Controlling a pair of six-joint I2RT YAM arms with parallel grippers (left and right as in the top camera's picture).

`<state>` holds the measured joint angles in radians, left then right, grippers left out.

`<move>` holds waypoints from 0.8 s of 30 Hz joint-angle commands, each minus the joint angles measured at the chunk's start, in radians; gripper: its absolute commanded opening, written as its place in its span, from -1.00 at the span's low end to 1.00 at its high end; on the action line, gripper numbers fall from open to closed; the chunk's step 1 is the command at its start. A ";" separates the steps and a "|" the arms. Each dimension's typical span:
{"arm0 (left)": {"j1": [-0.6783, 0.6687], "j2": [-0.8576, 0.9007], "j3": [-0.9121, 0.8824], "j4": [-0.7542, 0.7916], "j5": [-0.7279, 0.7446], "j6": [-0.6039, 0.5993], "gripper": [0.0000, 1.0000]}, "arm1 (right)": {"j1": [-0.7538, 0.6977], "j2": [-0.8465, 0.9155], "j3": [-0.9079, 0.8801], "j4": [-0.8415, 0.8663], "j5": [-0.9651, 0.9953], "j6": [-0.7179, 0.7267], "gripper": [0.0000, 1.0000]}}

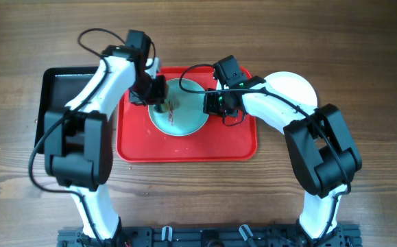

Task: Clean dirty plates on tray and stack at the side
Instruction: 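Scrub the last plate with the sponge in the left gripper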

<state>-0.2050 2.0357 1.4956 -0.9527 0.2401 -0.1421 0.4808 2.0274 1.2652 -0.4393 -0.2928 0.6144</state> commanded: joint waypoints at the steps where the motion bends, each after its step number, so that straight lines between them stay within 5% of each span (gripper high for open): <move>1: -0.024 0.060 -0.006 -0.001 -0.072 0.106 -0.92 | 0.002 0.035 -0.003 0.002 -0.016 -0.024 -0.91; 6: -0.052 0.119 -0.006 -0.021 -0.091 0.109 -0.92 | 0.002 0.035 -0.003 0.001 -0.017 -0.027 -0.92; 11: -0.116 0.121 -0.006 0.002 0.065 0.101 -0.92 | 0.002 0.035 -0.003 0.002 -0.023 -0.032 -0.91; 15: -0.182 0.121 -0.006 0.107 0.090 -0.033 -0.92 | 0.002 0.035 -0.003 0.003 -0.023 -0.031 -0.91; 24: -0.159 0.121 -0.006 0.101 -0.275 -0.224 -0.92 | 0.002 0.035 -0.003 0.001 -0.023 -0.035 -0.91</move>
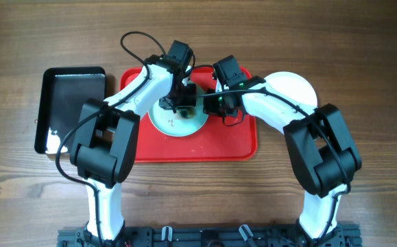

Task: Clean dirty plates on tray and stack at the side
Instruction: 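Scrub the last plate with the sponge in the left gripper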

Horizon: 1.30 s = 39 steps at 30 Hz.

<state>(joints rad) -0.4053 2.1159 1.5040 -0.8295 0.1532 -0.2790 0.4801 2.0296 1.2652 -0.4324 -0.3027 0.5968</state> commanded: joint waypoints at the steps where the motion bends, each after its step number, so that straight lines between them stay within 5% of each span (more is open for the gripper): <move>1: 0.058 0.041 -0.014 -0.045 -0.205 -0.104 -0.92 | 0.002 0.033 -0.003 -0.006 -0.013 -0.018 -0.91; 6: 0.137 0.040 -0.014 -0.203 -0.208 -0.087 -0.92 | 0.002 0.033 -0.003 -0.006 -0.013 -0.018 -0.91; 14: 0.143 0.040 -0.014 -0.325 -0.174 0.143 -0.92 | -0.002 0.034 -0.004 -0.003 -0.039 -0.028 -0.92; 18: 0.143 0.041 -0.014 -0.322 -0.015 0.284 -0.92 | -0.026 0.055 -0.004 0.011 -0.112 -0.052 -0.91; 23: 0.102 0.041 -0.062 -0.202 0.129 0.286 -0.92 | -0.042 0.061 -0.004 0.013 -0.148 -0.071 -0.92; 31: -0.058 0.040 -0.111 -0.011 0.146 -0.063 -0.92 | -0.042 0.061 -0.004 0.016 -0.148 -0.070 -0.91; 39: -0.100 0.040 -0.111 0.163 0.191 -0.258 -0.92 | -0.042 0.061 -0.004 0.016 -0.148 -0.070 -0.91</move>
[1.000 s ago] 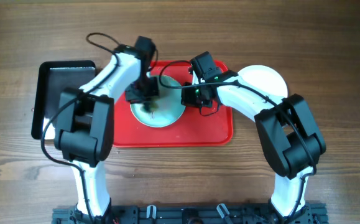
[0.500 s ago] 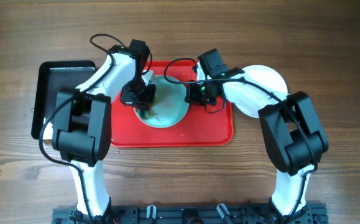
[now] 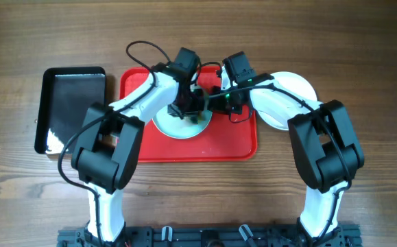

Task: Clean dirty plates on tray and stack at the side
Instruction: 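Scrub the last plate with the sponge in the left gripper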

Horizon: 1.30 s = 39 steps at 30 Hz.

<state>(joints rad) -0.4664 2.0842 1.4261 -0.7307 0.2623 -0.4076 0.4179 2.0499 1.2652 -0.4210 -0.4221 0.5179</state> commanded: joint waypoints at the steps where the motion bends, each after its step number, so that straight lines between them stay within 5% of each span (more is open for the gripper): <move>1: -0.032 0.072 -0.033 0.095 0.081 -0.140 -0.92 | 0.020 0.041 -0.004 0.004 -0.028 0.008 -0.91; 5: 0.017 0.072 -0.033 0.198 0.037 -0.167 -0.92 | 0.020 0.041 -0.004 0.001 -0.028 0.008 -0.91; 10: 0.100 0.072 -0.033 0.186 -0.233 -0.185 -0.92 | 0.020 0.041 -0.004 0.001 -0.028 0.009 -0.91; 18: 0.253 0.068 -0.032 0.085 -0.290 -0.174 -0.92 | 0.020 0.041 -0.004 0.002 -0.028 0.008 -0.91; 28: 0.301 0.068 -0.032 -0.341 -0.286 0.314 -0.92 | 0.020 0.041 -0.004 0.002 -0.028 0.009 -0.91; 31: 0.300 0.068 -0.032 -0.381 -0.183 0.432 -0.92 | 0.020 0.041 -0.004 0.002 -0.028 0.009 -0.91; 35: 0.294 0.068 -0.032 -0.361 0.207 0.639 -0.92 | 0.020 0.041 -0.004 0.002 -0.028 0.009 -0.91; 39: 0.247 0.069 -0.032 -0.319 0.257 0.639 -0.92 | 0.020 0.041 -0.004 0.002 -0.028 0.009 -0.91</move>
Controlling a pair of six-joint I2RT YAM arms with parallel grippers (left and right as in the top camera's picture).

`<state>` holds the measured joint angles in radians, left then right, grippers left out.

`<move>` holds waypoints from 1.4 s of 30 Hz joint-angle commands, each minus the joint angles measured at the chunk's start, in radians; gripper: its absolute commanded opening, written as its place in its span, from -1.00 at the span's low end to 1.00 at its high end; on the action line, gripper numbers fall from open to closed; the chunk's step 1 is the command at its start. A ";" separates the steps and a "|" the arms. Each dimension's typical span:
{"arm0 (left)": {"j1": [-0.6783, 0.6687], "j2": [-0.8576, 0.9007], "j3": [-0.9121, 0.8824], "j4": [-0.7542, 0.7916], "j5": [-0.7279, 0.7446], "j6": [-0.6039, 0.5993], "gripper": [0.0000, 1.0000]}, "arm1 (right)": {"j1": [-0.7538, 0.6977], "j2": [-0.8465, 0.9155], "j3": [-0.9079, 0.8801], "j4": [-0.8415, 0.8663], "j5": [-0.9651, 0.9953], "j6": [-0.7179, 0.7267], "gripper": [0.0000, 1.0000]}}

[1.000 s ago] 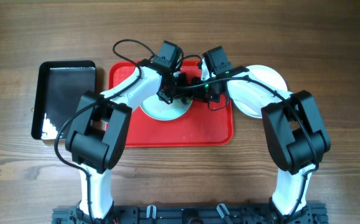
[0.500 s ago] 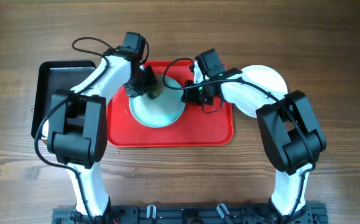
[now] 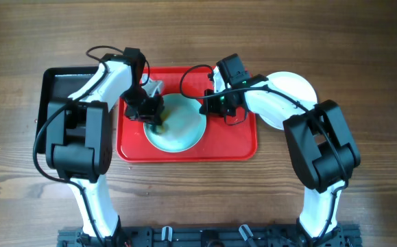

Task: Clean dirty plates on tray and stack at the side
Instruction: 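Scrub the last plate with the sponge in the left gripper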

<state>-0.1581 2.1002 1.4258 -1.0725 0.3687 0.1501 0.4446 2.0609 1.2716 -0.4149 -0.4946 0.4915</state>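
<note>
A pale teal plate [image 3: 181, 130] lies on the red tray [image 3: 232, 144]. My left gripper [image 3: 154, 118] hangs over the plate's left rim, shut on a small yellow-green sponge [image 3: 159, 127] that presses on the plate. At the plate's upper right edge my right gripper [image 3: 207, 104] is shut on the rim. The visible face of the plate looks plain, with no marks. A white plate [image 3: 293, 88] sits on the table to the right of the tray, partly under my right arm.
A black tray [image 3: 55, 96] lies on the wooden table left of the red tray, mostly covered by my left arm. Cables loop above both wrists. The arm bases stand at the near edge.
My left gripper with the sponge has moved from the plate's upper right part to its left rim. The right gripper stays on the plate's right edge, a little lower and further left.
The sponge was first at the plate's upper left, with red smears showing in the middle. It then stood over the top middle, then the upper right, and now the left rim. The right gripper held the plate's edge throughout. The smears no longer show.
</note>
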 commanded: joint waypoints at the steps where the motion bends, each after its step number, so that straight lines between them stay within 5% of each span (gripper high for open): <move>1: -0.076 0.053 -0.032 0.027 0.151 0.081 -0.92 | -0.006 0.030 -0.011 -0.004 0.045 0.035 -0.91; 6: -0.167 0.053 -0.032 0.065 0.193 0.060 -0.92 | -0.006 0.030 -0.011 -0.002 0.045 0.035 -0.91; 12: -0.190 0.053 -0.032 0.295 0.177 -0.261 -0.92 | -0.006 0.030 -0.011 -0.004 0.045 0.035 -0.91; 17: -0.152 0.053 -0.032 0.432 -0.359 -0.676 -0.92 | -0.006 0.030 -0.011 -0.005 0.045 0.035 -0.91; 24: -0.100 0.052 -0.032 0.200 -0.857 -0.920 -0.92 | -0.006 0.030 -0.011 -0.004 0.048 0.035 -0.91; 27: -0.080 0.052 -0.032 0.084 -0.829 -0.903 -0.92 | -0.006 0.030 -0.011 -0.004 0.048 0.035 -0.91; 30: -0.079 0.052 -0.032 -0.003 -0.657 -0.694 -0.92 | -0.006 0.030 -0.011 -0.003 0.048 0.035 -0.91; 38: -0.082 0.052 -0.032 -0.082 0.199 -0.064 -0.92 | -0.006 0.030 -0.011 -0.004 0.048 0.035 -0.91; 42: -0.082 0.052 -0.032 0.031 0.329 -0.067 -0.92 | -0.006 0.030 -0.011 -0.004 0.048 0.035 -0.91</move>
<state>-0.2207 2.1040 1.4174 -1.1213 0.3939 -0.0387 0.4362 2.0609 1.2724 -0.4103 -0.5003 0.4953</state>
